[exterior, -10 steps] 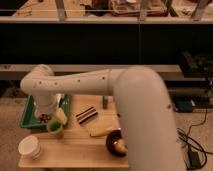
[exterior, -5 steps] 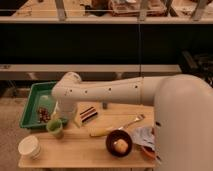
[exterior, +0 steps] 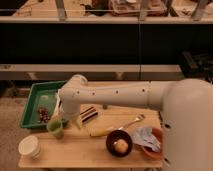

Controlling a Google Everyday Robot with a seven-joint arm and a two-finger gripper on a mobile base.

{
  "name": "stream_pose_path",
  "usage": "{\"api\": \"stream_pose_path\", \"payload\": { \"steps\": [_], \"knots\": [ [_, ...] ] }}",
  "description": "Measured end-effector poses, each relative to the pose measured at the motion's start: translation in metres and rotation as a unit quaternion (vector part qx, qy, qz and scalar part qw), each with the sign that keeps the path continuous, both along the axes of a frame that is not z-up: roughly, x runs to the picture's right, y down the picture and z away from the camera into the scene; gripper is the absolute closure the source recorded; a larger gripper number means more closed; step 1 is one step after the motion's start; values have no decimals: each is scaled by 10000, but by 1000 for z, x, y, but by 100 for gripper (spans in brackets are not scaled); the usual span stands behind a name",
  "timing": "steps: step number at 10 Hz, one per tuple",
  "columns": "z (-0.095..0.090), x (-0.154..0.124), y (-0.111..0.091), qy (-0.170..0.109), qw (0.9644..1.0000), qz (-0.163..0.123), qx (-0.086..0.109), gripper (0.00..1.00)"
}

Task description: Stack cups on top of each other

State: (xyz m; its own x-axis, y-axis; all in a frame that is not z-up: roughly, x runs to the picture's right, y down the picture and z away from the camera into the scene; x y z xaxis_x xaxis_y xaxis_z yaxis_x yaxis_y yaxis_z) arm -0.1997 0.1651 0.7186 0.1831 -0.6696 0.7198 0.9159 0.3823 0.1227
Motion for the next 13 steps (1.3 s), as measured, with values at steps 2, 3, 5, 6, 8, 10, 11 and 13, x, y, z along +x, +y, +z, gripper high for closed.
{"api": "stream_pose_path", "payload": {
  "steps": [2, 3, 5, 6, 8, 10, 11, 13],
  "knots": [
    [4, -6, 9, -11, 9998, -205, -83, 20],
    [9, -10, 14, 41, 9992, -366, -126, 20],
    [16, -24, 23, 113, 9982, -566, -173, 20],
    [22, -27, 28, 210, 9973, -681, -186, 20],
    [33, -27, 35, 364, 9960, -784, -235, 27],
    [44, -28, 44, 513, 9944, -871, -297, 46],
    [51, -27, 49, 611, 9934, -915, -331, 59],
    [58, -29, 56, 725, 9918, -994, -354, 79]
  ]
}}
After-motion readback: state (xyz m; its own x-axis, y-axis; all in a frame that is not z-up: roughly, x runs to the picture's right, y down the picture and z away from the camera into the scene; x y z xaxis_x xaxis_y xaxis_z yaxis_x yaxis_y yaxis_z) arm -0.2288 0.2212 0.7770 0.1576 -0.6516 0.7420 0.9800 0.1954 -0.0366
